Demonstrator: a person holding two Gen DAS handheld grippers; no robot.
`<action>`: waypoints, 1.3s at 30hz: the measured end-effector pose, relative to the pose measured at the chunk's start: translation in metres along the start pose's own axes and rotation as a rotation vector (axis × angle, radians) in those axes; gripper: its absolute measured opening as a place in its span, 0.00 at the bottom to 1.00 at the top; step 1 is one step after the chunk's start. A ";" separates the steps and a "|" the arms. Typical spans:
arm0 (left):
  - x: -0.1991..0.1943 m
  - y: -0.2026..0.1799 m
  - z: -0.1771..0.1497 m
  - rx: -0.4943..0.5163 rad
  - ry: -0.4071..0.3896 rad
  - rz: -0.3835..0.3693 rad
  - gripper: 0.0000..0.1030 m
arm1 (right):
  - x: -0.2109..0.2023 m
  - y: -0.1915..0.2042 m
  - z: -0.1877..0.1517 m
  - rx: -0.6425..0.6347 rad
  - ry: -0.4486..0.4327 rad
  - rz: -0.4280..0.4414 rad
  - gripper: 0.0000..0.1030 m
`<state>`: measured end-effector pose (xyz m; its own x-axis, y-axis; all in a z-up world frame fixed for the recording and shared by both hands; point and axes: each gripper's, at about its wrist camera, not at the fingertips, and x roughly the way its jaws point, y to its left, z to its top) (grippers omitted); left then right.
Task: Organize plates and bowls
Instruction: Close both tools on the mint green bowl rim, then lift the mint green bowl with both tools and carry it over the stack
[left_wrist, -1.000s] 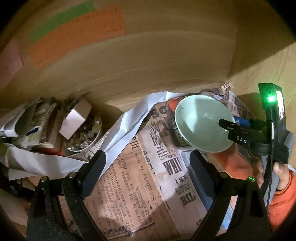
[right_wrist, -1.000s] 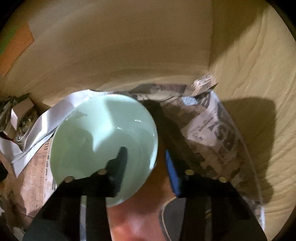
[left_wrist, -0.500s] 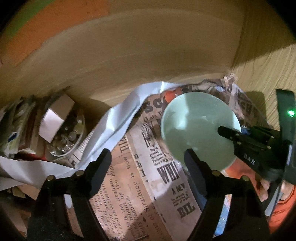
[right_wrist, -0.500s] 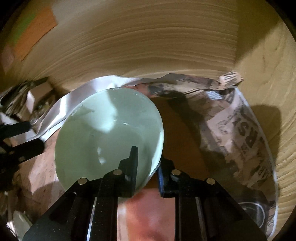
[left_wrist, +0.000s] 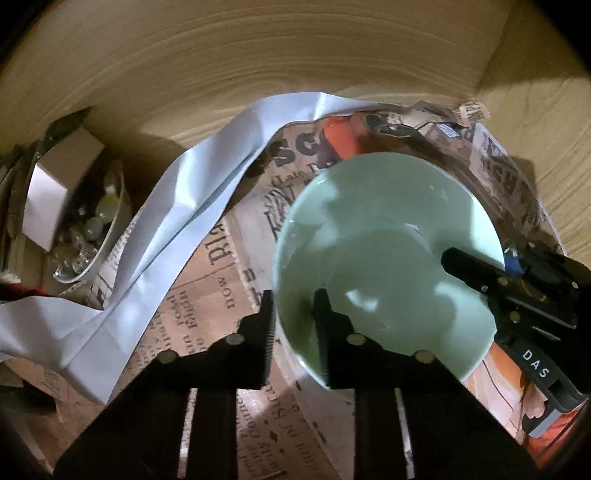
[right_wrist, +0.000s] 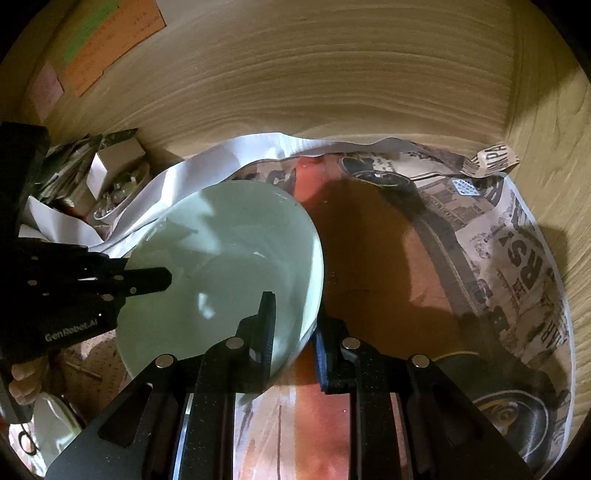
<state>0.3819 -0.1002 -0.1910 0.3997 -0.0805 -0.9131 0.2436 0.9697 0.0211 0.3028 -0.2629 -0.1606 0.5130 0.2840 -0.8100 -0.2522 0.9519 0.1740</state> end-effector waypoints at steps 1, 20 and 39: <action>-0.001 -0.002 -0.001 0.006 -0.003 0.010 0.17 | 0.000 0.000 0.000 0.000 0.000 0.000 0.16; -0.047 0.002 -0.025 0.005 -0.101 0.028 0.16 | -0.045 0.028 -0.002 -0.016 -0.128 0.008 0.16; -0.113 0.017 -0.069 -0.041 -0.230 0.018 0.17 | -0.094 0.076 -0.019 -0.089 -0.239 -0.010 0.13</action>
<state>0.2802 -0.0583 -0.1154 0.5954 -0.1088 -0.7961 0.2005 0.9796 0.0161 0.2198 -0.2192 -0.0812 0.6927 0.3038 -0.6542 -0.3119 0.9440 0.1081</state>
